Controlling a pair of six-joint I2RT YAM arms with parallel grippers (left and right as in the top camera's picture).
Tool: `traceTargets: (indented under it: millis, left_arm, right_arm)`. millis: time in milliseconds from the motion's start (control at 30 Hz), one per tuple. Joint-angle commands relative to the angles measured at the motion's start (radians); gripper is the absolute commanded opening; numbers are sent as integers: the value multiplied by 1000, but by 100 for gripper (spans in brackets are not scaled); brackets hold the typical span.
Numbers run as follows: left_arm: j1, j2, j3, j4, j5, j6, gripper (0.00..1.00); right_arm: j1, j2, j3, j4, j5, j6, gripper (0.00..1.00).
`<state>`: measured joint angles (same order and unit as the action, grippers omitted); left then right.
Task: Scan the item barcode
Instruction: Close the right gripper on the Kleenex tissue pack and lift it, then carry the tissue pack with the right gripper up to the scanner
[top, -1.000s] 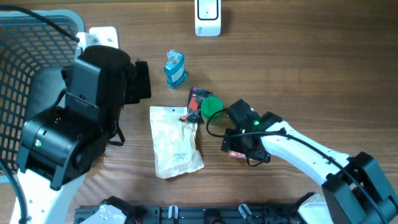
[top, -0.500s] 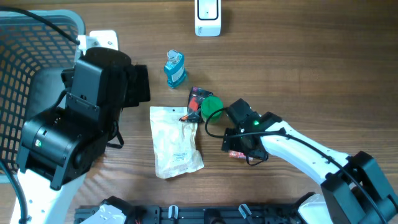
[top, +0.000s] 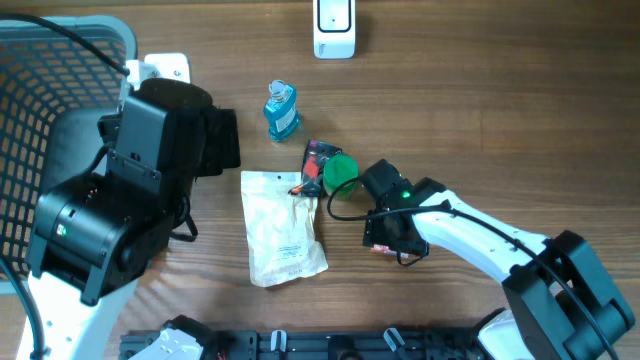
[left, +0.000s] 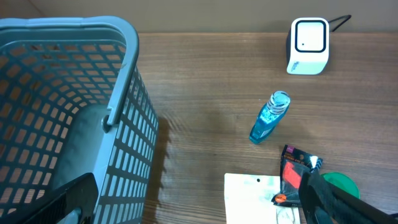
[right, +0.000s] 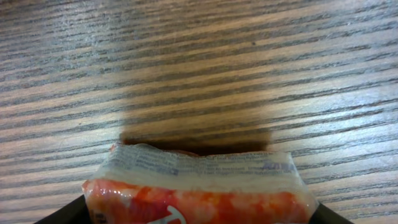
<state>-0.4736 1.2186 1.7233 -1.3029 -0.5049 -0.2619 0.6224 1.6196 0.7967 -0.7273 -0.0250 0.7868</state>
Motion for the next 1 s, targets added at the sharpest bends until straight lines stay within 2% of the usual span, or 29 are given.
traceTargets:
  millis: [0, 267, 600, 967]
  left_arm:
    - [5, -14, 4, 0, -20, -16, 100]
    - [5, -14, 4, 0, -21, -16, 100]
    - [5, -14, 4, 0, -21, -16, 100]
    - [5, -14, 4, 0, -20, -16, 100]
  right_arm:
    - [3, 54, -17, 34, -10, -29, 74]
    - [3, 52, 47, -37, -48, -28, 63]
    - [2, 52, 154, -212, -76, -46, 62]
    - [-33, 52, 554, -578, -222, -154, 63]
